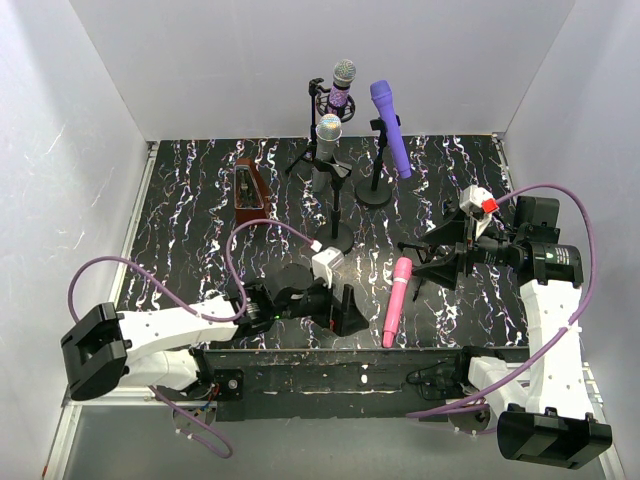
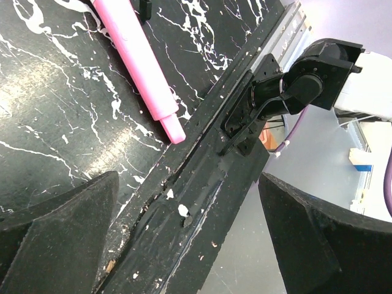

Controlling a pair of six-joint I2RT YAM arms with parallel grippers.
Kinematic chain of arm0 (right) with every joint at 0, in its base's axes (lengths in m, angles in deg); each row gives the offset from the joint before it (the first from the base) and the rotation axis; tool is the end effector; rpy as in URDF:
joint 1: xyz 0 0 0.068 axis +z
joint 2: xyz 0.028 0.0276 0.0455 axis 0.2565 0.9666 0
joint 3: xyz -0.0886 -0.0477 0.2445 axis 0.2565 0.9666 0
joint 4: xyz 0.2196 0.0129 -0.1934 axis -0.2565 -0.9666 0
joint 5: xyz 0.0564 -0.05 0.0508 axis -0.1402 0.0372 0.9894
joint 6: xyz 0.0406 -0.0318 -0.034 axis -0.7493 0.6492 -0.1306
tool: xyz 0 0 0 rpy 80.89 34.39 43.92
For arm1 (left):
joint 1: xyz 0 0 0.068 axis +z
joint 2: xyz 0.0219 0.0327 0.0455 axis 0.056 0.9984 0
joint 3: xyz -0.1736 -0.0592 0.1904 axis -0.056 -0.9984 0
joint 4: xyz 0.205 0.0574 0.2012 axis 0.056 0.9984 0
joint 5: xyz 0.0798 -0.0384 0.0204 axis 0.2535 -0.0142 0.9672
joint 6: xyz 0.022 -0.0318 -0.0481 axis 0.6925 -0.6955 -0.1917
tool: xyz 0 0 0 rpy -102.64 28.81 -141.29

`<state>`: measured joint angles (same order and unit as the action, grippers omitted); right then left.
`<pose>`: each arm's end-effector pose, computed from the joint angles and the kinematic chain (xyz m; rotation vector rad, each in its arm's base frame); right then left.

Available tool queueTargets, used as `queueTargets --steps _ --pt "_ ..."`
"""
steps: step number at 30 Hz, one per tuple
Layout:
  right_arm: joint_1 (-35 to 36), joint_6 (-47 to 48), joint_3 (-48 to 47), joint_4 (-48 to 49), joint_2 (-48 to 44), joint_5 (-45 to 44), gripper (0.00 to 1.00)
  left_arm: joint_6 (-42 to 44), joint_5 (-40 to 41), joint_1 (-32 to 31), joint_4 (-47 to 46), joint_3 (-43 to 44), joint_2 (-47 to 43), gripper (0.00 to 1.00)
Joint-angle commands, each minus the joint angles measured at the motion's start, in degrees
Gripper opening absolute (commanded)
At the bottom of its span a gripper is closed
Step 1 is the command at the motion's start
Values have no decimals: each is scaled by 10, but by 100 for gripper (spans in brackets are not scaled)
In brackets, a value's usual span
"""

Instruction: Attach the microphones to the stand

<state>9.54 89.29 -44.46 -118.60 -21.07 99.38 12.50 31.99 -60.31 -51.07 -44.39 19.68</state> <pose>0.1914 0.0270 0.3639 -1.0381 1.5689 0.9752 0.1269 -0.2712 0.2011 0.6069 2.2168 -1.1906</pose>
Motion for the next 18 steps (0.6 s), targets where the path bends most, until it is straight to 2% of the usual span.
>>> queueTargets --steps 1,18 --pt "-5 -4 3 12 -2 16 90 14 16 -15 -19 28 17 98" --pt "-6 -5 5 13 -4 15 91 26 32 -66 -27 70 98 98"
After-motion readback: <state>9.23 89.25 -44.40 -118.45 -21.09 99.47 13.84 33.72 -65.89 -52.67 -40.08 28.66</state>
